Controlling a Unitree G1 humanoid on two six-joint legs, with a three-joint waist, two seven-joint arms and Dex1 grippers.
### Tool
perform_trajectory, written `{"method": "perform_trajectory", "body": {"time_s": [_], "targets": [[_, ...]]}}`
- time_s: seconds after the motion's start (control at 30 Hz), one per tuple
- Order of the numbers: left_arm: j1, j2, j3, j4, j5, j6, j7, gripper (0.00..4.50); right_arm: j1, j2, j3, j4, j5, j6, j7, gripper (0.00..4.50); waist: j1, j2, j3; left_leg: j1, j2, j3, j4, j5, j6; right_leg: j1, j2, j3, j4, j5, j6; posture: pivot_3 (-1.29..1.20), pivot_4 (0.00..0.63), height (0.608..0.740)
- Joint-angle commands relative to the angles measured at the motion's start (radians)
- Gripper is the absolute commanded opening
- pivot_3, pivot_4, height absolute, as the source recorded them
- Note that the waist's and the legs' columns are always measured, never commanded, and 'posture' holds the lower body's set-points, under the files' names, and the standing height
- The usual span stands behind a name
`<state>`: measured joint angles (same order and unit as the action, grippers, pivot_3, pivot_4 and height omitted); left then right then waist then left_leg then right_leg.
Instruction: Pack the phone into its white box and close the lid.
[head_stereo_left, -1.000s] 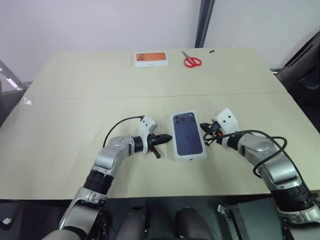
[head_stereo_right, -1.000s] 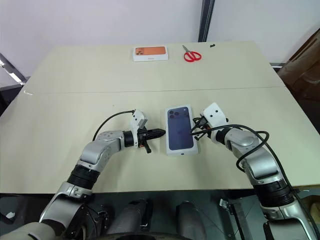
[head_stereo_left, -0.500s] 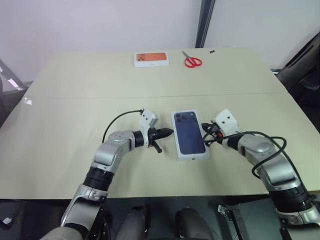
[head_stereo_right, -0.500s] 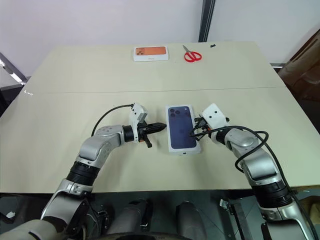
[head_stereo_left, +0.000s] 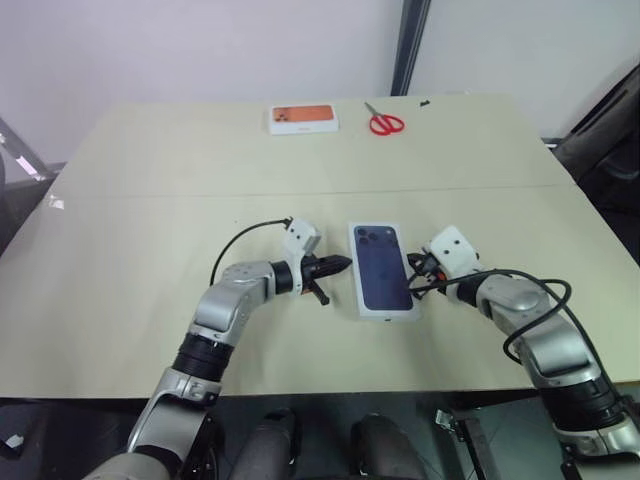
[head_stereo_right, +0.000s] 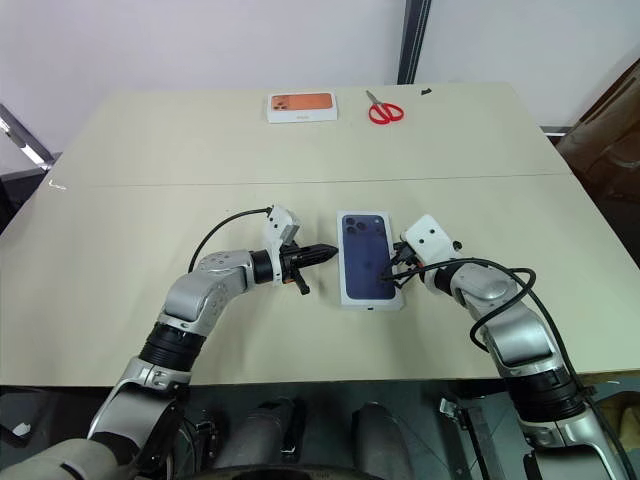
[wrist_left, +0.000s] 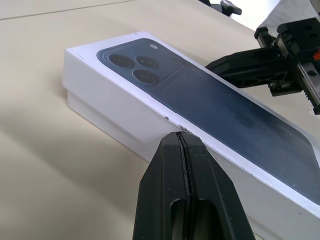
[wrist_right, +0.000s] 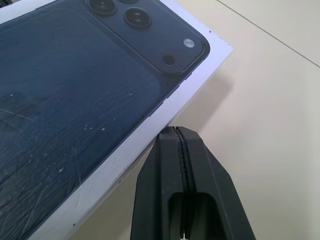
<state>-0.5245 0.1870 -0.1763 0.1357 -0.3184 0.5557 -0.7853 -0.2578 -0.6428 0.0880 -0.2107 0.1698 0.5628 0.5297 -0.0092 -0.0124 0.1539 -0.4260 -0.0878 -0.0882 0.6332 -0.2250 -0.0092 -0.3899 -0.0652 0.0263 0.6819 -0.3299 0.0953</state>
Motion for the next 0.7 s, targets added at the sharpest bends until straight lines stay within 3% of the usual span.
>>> {"method": "perform_trajectory", "body": {"time_s": [0.03, 0.17, 0.37, 0.53, 0.7], "targets": [[-0.005, 0.007, 0.003, -0.036, -0.009, -0.02, -0.014, 0.0, -0.018, 0.01, -0.024, -0.039, -0.004, -0.025, 0.007, 0.02, 0.0, 0.0, 0.0, 0.0, 0.0, 0.0, 0.0, 0.0, 0.0, 0.0, 0.0, 0.0, 0.0, 0.0, 0.0, 0.0, 0.15, 0.734], [-0.036, 0.008, 0.056, -0.014, -0.026, -0.029, 0.012, 0.0, -0.049, 0.014, -0.068, -0.015, 0.004, -0.029, -0.007, 0.02, -0.001, 0.0, 0.0, 0.0, 0.0, 0.0, 0.0, 0.0, 0.0, 0.0, 0.0, 0.0, 0.0, 0.0, 0.0, 0.0, 0.15, 0.734], [-0.165, -0.084, 0.111, 0.035, -0.059, -0.027, 0.084, 0.0, -0.11, 0.056, -0.086, 0.018, 0.01, -0.032, -0.017, 0.02, 0.003, -0.001, 0.0, 0.0, 0.0, 0.0, 0.001, 0.001, -0.001, 0.0, 0.0, -0.001, 0.0, 0.0, 0.0, 0.0, 0.15, 0.734], [-0.188, -0.113, 0.027, 0.161, 0.036, -0.096, 0.077, 0.0, -0.095, 0.068, -0.013, -0.018, 0.004, -0.025, 0.049, 0.02, -0.002, -0.001, 0.0, 0.0, 0.0, 0.0, 0.001, 0.002, -0.003, 0.001, 0.0, 0.0, 0.0, 0.0, 0.0, 0.0, 0.15, 0.734], [-0.156, -0.062, -0.079, 0.253, 0.149, -0.081, 0.073, 0.0, -0.006, 0.029, 0.057, -0.04, -0.006, 0.044, 0.113, 0.02, -0.004, -0.002, -0.001, 0.0, 0.0, 0.0, 0.0, 0.002, -0.003, 0.0, 0.001, 0.0, 0.001, 0.0, 0.0, 0.0, 0.15, 0.734]]}}
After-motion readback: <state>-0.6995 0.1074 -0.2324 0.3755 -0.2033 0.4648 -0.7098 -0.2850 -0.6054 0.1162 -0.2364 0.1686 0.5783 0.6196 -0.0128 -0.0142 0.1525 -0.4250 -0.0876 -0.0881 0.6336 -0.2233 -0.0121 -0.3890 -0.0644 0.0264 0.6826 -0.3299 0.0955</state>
